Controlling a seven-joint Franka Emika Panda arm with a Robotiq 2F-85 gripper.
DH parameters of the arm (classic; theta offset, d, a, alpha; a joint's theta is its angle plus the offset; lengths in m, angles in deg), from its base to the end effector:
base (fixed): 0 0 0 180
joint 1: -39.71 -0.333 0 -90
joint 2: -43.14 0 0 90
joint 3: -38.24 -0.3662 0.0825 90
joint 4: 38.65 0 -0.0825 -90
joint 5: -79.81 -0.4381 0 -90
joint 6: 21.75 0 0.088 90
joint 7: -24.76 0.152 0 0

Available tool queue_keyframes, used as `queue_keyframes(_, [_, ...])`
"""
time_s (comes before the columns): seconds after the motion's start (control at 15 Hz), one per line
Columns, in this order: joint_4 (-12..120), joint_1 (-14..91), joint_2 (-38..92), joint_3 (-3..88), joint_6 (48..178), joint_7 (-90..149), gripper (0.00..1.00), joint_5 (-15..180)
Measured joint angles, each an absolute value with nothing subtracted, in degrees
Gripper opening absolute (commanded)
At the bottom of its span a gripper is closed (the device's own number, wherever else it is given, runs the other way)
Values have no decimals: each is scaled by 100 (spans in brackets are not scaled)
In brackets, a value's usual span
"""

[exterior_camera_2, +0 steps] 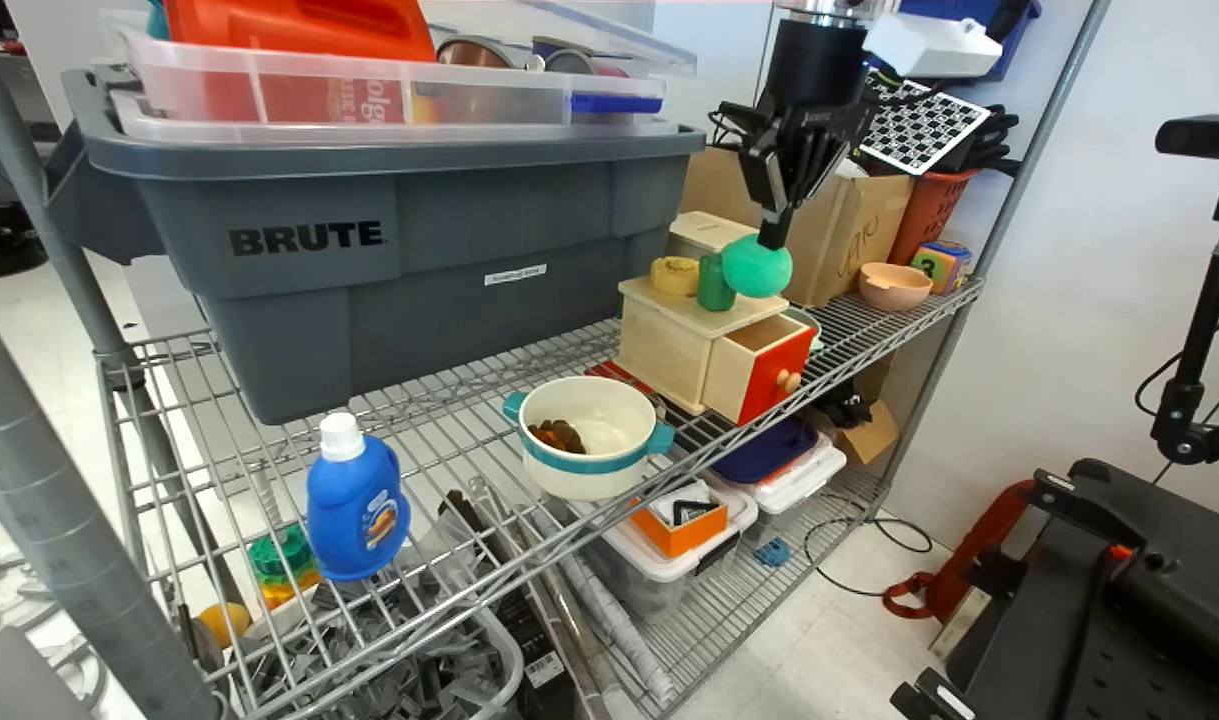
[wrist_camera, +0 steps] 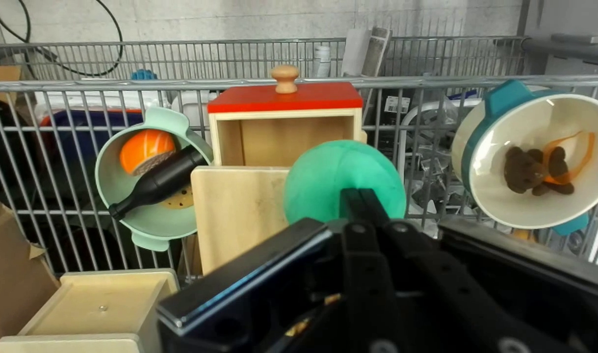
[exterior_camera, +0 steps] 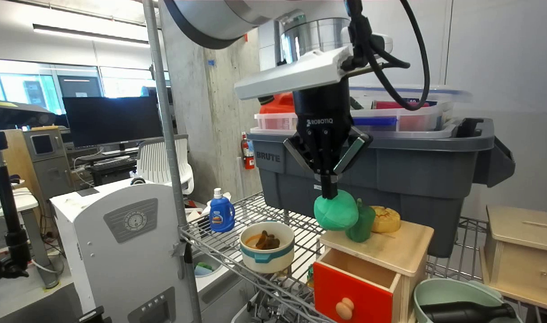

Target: Put the turquoise object in the pot on top of the chest drawer

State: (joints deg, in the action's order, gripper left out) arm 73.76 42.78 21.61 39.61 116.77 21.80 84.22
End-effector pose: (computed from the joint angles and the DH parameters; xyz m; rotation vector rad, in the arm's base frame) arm 0.6816 -0.0551 0.2545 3.0720 0.0489 0.1163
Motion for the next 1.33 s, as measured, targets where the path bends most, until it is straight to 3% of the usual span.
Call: queue_keyframes(1.33, [7472,4795,2201,4171,11675,1968,0,8395])
